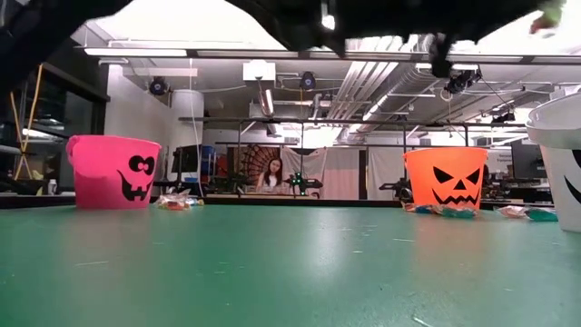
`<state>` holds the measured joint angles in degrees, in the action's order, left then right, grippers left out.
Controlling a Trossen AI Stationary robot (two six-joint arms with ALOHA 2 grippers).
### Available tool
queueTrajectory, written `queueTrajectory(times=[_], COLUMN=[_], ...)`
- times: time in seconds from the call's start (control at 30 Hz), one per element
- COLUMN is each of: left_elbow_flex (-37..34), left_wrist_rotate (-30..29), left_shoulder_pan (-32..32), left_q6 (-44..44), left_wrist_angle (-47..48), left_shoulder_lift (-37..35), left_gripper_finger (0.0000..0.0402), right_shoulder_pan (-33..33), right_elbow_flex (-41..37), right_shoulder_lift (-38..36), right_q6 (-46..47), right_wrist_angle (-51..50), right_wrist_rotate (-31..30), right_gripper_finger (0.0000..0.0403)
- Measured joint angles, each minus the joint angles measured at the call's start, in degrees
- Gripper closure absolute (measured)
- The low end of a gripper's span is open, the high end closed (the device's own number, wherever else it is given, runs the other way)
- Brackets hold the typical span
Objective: Sort candy by brand, put in halloween buckets
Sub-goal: Put the orange gummy into the white bucket
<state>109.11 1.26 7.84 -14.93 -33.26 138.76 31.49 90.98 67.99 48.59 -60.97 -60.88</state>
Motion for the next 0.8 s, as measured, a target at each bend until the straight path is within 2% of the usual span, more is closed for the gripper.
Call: queueTrajectory(times=[0.13,0.33,0.63,0.8], left_elbow_flex=[6.1,8.4,8.5,8.7], left_wrist_rotate=[-0.1,-0.4,0.0,0.2], left_shoulder_pan=[0.0,0.0,-0.1,-0.4], left_q6=[0.0,-2.4,-3.4,1.0], left_wrist_angle=[0.2,2.5,5.9,8.3], left_shoulder_lift=[5.4,9.0,6.8,2.4], left_gripper_finger=[0.0392,0.0346,0.0219,0.0173], right_shoulder_pan=[0.0,0.0,0.0,0.0], right_elbow_flex=[0.0,0.0,0.0,0.0], right_shoulder_lift=[0.0,0.0,0.0,0.0], right_q6=[0.4,0.4,-1.1,-1.1], right_wrist_angle=[0.0,0.0,0.0,-0.8], right_wrist_rotate=[-0.2,-0.2,-0.2,-0.2], right_gripper_finger=[0.0402,0.0402,0.0402,0.0402])
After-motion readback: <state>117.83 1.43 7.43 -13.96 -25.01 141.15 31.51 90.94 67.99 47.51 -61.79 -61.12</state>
